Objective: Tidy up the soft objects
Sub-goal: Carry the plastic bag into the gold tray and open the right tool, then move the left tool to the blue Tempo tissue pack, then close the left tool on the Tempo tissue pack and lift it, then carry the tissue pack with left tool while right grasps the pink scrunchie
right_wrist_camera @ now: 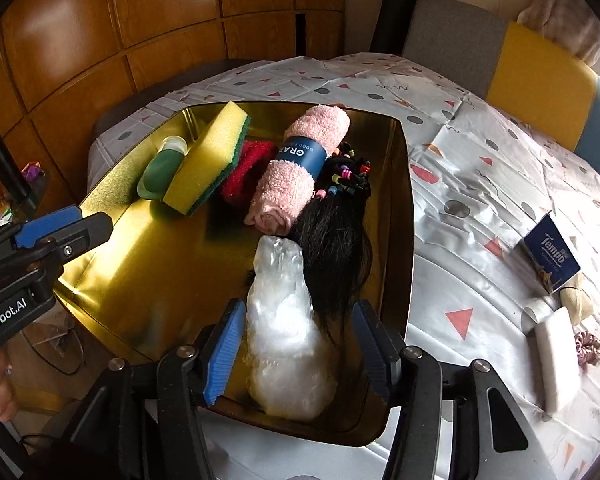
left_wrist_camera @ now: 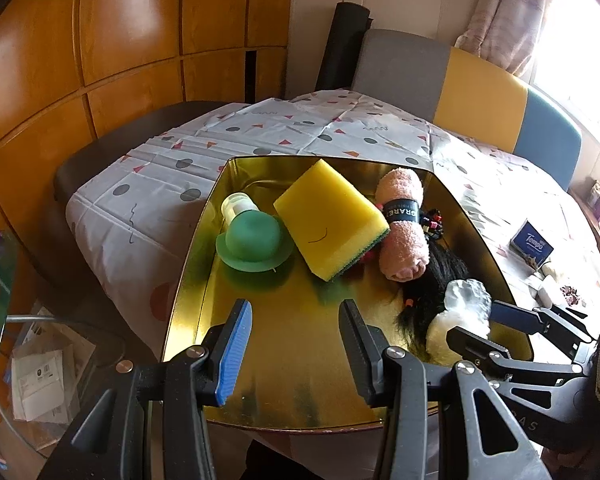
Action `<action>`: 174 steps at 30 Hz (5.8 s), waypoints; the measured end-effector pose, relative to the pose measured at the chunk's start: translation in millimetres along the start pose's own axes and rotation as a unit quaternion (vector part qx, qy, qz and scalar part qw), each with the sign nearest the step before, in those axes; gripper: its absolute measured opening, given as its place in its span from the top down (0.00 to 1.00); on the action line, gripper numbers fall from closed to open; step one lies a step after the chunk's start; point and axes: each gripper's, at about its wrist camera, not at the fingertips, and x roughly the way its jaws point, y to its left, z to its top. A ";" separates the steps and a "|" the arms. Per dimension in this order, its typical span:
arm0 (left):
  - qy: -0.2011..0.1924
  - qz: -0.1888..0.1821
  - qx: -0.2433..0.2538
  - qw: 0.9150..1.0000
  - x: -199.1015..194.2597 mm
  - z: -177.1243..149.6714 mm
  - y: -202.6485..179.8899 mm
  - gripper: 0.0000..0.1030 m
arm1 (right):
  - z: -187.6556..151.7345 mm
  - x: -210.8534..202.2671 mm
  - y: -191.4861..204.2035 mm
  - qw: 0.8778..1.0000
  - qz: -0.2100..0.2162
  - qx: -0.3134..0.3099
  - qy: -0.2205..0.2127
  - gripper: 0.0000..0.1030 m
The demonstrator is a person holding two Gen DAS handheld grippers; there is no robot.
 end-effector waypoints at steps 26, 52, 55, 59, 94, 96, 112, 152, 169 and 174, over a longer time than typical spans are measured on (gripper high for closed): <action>-0.026 -0.002 0.036 0.999 -17.0 5.3 -17.9 0.56 | 0.3 -48.2 -25.6 0.997 -0.005 0.036 -0.064 0.35; -0.026 -0.120 0.141 0.982 -31.3 44.4 -143.2 0.55 | -105.8 -106.3 -278.3 0.935 -0.197 0.287 -0.066 0.32; -0.012 -0.141 0.155 0.978 -24.3 47.8 -175.6 0.55 | -115.4 -111.9 -298.3 0.919 -0.188 0.338 -0.071 0.32; 0.047 -0.188 0.134 0.972 -2.1 57.2 -214.4 0.55 | -118.5 -117.5 -305.3 0.911 -0.184 0.362 -0.073 0.28; 0.179 -0.120 0.063 0.975 145.0 77.9 -297.3 0.39 | -116.3 -109.8 -311.6 0.908 -0.154 0.385 -0.053 0.22; 0.202 -0.125 0.039 0.971 149.3 72.7 -282.9 0.39 | -116.2 -110.4 -310.8 0.908 -0.156 0.384 -0.054 0.22; 0.101 -0.142 0.272 0.947 118.6 58.6 -350.5 0.15 | -119.3 -111.1 -315.4 0.905 -0.156 0.394 -0.050 0.21; 0.058 -0.212 0.218 0.951 -7.3 14.9 -243.8 0.27 | -119.9 -47.2 -331.1 0.885 -0.109 0.453 -0.007 0.25; 0.061 -0.206 0.165 0.962 -14.4 5.4 -181.1 0.27 | -85.1 -20.3 -335.5 0.922 -0.207 0.321 0.069 0.80; 0.050 -0.198 0.155 0.967 -16.4 3.7 -171.5 0.27 | -122.8 -43.0 -332.7 0.946 -0.153 0.271 0.088 0.79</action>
